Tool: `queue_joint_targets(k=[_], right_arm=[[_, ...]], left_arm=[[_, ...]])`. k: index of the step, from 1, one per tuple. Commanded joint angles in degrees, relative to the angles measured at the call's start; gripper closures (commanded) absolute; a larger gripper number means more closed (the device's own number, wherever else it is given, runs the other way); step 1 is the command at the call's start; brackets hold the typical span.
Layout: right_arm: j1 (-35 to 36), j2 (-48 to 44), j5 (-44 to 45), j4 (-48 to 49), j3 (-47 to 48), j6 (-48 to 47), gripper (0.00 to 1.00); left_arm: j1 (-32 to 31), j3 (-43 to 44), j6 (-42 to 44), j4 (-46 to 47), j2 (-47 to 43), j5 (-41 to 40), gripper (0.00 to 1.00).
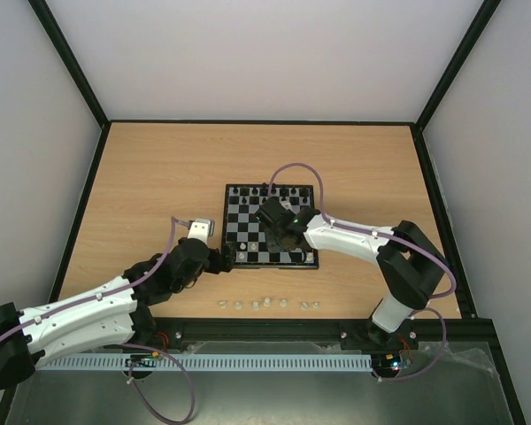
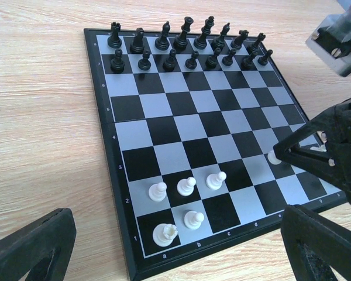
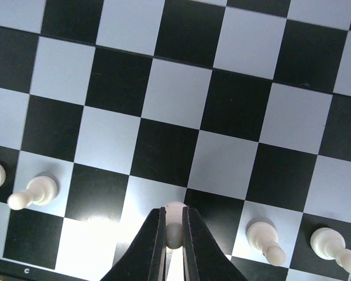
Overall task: Set up the chess pieces on the board
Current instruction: Place the chess piece on the chessboard.
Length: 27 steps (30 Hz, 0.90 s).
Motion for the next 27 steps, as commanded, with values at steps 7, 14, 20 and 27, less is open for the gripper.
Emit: queue_joint_targets(k=[7, 14, 20, 27], right_arm=[[-0.4, 2.4, 1.5, -2.8, 0.2, -0.5, 0.98], [-0.6, 1.6, 2.3, -3.4, -0.9, -0.4, 0.97], [-0.6, 0.6, 2.5, -3.4, -2.0, -0.2, 0.97], [-0.6, 0.5, 2.5, -3.3, -2.2, -0.3, 0.95]], left_arm=[[0.4, -0.9, -0.2, -0.5, -0.5, -1.1, 0.01], [0.5, -1.0, -0.1, -0.5, -0.6, -1.2, 0.01], [0.5, -1.0, -0.1, -0.5, -0.6, -1.3, 0.01], [0.5, -0.9, -0.2, -0.5, -0.3, -1.4, 0.01]])
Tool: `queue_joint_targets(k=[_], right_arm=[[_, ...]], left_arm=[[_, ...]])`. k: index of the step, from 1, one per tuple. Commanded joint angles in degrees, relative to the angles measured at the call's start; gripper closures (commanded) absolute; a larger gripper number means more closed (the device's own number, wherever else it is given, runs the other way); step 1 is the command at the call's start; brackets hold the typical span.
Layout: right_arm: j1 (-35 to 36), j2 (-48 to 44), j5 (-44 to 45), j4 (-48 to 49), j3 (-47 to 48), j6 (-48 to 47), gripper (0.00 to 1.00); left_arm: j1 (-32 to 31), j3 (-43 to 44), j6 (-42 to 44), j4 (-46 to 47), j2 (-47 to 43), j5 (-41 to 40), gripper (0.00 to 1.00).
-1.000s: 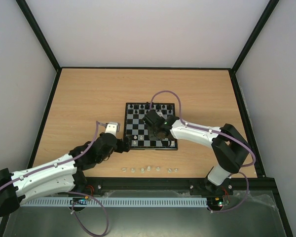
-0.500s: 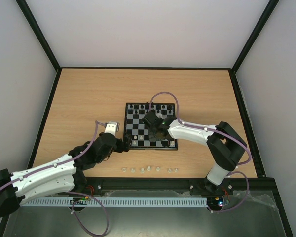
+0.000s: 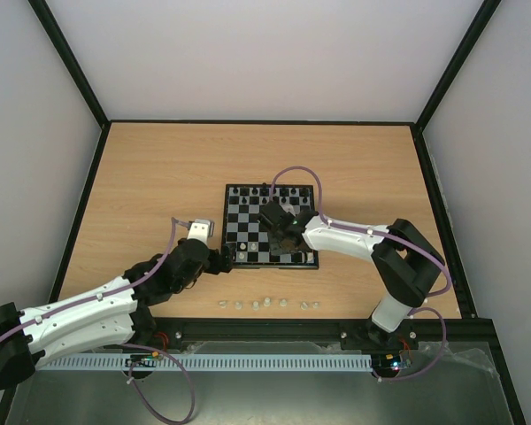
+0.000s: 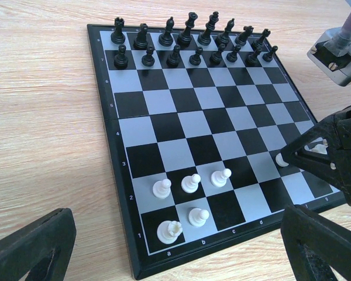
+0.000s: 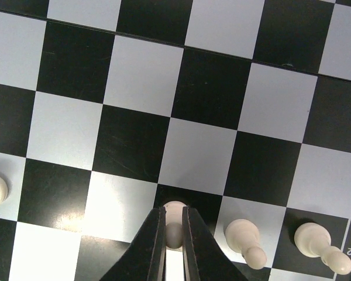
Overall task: Set up the chess pieces on the board
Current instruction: Place the chess piece on the chessboard.
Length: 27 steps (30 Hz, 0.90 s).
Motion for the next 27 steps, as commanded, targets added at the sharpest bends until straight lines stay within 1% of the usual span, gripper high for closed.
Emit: queue_joint_targets(k=[1, 8, 13, 22, 24, 27], right_arm=[[-0.3, -1.2, 0.9, -2.9, -0.8, -0.3, 0.95], [-0.2, -1.1, 0.9, -3.3, -0.7, -0.4, 0.92], [-0.2, -1.8, 0.9, -3.1, -0.8, -0.4, 0.83], [-0.2, -3.0, 0.3, -3.1, -0.7, -0.3, 0.81], [-0.2, -4.3, 0.0, -3.0, -0.8, -0.4, 0.81], [-0.1, -7.7, -0.5, -2.9, -1.3, -0.5, 0.78]], left_arm=[[0.4, -0.5, -0.1, -0.4, -0.2, -1.2, 0.01], [0.4, -0.5, -0.1, -0.5, -0.4, -1.4, 0.01], [0.4, -0.5, -0.2, -0.5, -0.4, -1.4, 0.01], [0.4, -0.5, -0.2, -0.4, -0.4, -1.4, 0.01], [0.4, -0.5, -0.2, -0.4, -0.4, -1.4, 0.01], [0.4, -0.5, -0.2, -0.5, -0.4, -1.5, 0.01]])
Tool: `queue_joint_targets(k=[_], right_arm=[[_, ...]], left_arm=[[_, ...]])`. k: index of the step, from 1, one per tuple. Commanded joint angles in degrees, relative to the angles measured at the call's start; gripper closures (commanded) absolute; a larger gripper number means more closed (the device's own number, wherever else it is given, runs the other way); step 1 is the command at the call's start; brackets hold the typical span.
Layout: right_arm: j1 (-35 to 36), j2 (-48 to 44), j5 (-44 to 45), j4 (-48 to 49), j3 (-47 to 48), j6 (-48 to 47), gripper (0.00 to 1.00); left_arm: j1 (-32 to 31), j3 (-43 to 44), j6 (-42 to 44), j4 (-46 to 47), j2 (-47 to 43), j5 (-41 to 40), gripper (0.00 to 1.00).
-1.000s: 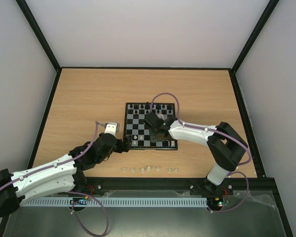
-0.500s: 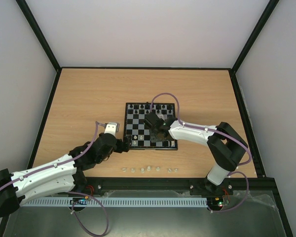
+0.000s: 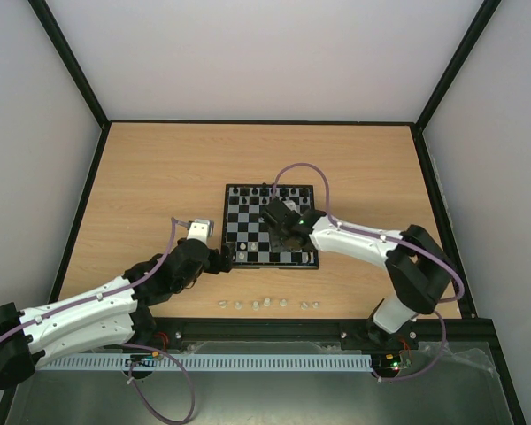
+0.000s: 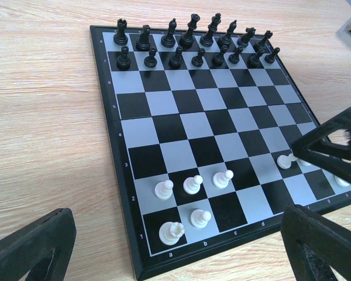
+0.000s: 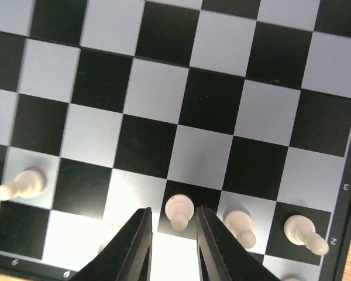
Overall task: Set up the chess pieces on the board
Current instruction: Place the chess piece on the chessboard, then pick up the chess piece at the center of the board.
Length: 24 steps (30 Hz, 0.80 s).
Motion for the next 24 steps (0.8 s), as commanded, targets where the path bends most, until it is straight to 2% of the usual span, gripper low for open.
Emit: queue_joint_targets(k=[1, 8, 15, 24], right_arm=[[0.0, -6.0, -0.7, -2.7, -1.6, -0.3, 0.77], [0.8, -13.9, -1.0, -4.2, -5.9, 2.9, 0.75], [8.4, -21.8, 4.5, -13.4, -7.6, 11.1, 0.68], [12.7, -30.5, 2.0, -12.1, -22.1, 21.3, 0.67]], left_arm=[[0.3, -0.5, -0.1, -0.4, -0.4, -1.2, 0.01], [0.3, -0.5, 0.0, -0.4, -0.3, -1.0, 0.01], [0.4, -0.5, 0.0, -0.2, -0.5, -0.4, 0.01], [0.5, -0.7, 0.0, 0.2, -0.3, 0.1, 0.01]])
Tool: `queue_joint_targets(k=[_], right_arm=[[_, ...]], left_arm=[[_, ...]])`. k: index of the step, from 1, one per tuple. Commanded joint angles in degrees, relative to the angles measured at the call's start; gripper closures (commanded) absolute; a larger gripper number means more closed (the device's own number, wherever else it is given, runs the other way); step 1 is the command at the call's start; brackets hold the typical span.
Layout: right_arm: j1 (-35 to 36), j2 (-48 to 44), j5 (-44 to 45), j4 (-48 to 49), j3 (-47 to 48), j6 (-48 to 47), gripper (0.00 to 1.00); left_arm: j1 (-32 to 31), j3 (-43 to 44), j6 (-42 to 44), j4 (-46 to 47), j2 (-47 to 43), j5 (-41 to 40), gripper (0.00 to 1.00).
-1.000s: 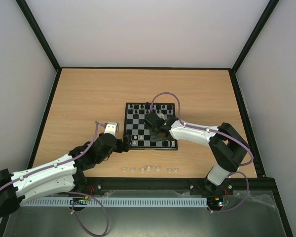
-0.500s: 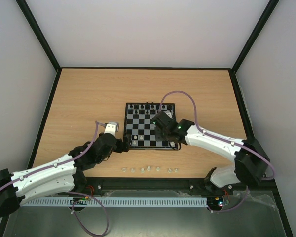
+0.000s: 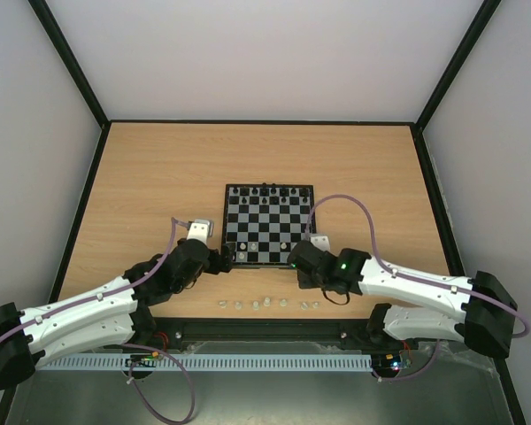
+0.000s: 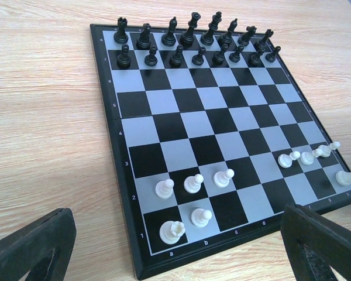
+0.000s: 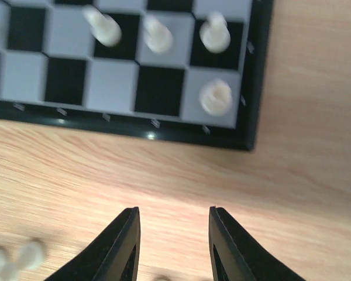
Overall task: Set up the chess pieces on the board
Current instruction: Pick up the chess piece at the center of the board.
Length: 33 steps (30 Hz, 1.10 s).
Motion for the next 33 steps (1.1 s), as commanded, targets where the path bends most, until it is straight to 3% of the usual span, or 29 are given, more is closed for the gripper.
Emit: queue_joint_targets(k=[1, 11, 23, 33], right_arm=[[2.3, -2.5, -0.2, -3.2, -5.7, 7.2, 0.67], [6.4, -3.6, -1.8, -3.9, -11.4, 12.8, 0.67], [13.6, -0.6, -1.6, -4.7, -11.9, 18.9, 0.68], [14.1, -0.7, -1.5, -5.6, -12.3, 20.1, 0.81]], left_arm=[[0.5, -0.6, 0.0, 0.1, -0.3, 0.1, 0.01], [0.8, -0.6, 0.1, 0.0, -0.3, 0.1, 0.01], [0.9, -0.6, 0.1, -0.2, -0.5, 0.1, 0.01], [0.9, -0.7, 0.1, -0.4, -1.3, 0.1, 0.01]])
